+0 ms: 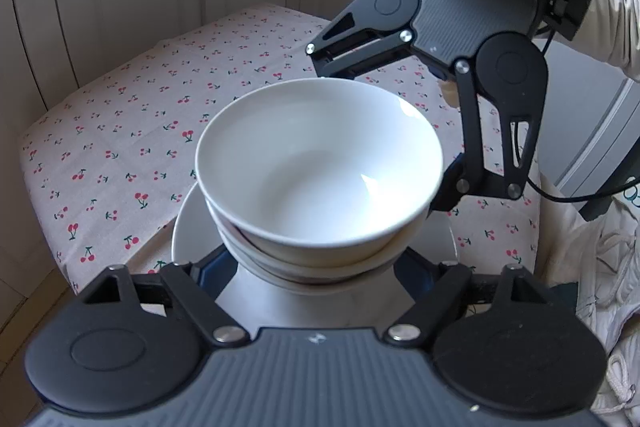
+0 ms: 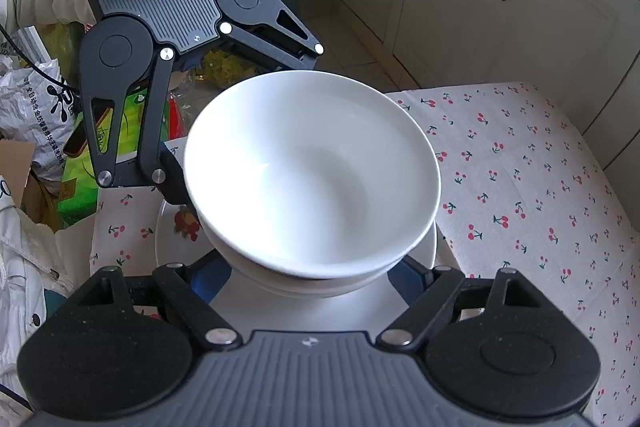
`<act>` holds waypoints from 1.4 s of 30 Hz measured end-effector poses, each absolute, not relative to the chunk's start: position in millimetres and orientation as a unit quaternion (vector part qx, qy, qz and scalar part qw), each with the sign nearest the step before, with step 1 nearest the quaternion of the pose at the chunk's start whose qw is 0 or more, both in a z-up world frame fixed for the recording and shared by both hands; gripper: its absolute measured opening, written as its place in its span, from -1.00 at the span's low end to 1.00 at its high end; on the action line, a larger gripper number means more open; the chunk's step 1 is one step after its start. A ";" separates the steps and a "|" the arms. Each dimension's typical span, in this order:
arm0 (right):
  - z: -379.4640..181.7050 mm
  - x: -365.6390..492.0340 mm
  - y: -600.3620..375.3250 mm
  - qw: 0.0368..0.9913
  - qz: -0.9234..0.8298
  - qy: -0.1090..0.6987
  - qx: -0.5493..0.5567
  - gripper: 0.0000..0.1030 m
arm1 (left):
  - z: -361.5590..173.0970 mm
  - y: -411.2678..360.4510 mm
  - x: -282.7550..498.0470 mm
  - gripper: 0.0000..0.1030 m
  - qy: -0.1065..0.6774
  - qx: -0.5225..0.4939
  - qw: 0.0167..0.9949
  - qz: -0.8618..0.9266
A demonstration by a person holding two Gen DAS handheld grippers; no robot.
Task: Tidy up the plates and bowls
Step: 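Lower the bowl stack onto the plate stack with both grippers, then open both grippers and withdraw them from the bowl stack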
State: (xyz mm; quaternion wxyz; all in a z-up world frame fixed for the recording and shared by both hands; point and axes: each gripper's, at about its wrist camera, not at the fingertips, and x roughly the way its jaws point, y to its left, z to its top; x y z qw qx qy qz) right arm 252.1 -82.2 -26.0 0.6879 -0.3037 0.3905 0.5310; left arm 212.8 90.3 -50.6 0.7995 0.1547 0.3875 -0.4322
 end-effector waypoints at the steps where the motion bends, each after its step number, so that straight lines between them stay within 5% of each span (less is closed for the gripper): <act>1: -26.0 252.0 -82.2 0.689 0.530 0.389 -0.305 0.71 | -50.5 90.2 212.3 0.64 0.386 0.156 0.800 -0.432; 11: -29.6 247.6 -83.5 0.694 0.526 0.385 -0.306 0.72 | -51.6 87.6 205.7 0.66 0.375 0.168 0.805 -0.428; 15: -28.0 245.2 -85.3 0.700 0.528 0.380 -0.294 0.97 | -51.3 88.6 205.7 0.81 0.373 0.153 0.810 -0.427; 28: -11.0 234.7 -107.7 0.745 0.505 0.365 -0.238 1.00 | -38.4 102.3 186.9 0.94 0.366 0.099 0.833 -0.403; 42: -11.9 171.6 -140.0 0.888 0.250 0.364 -0.126 1.00 | -26.7 76.4 112.1 0.99 0.299 0.076 0.925 -0.220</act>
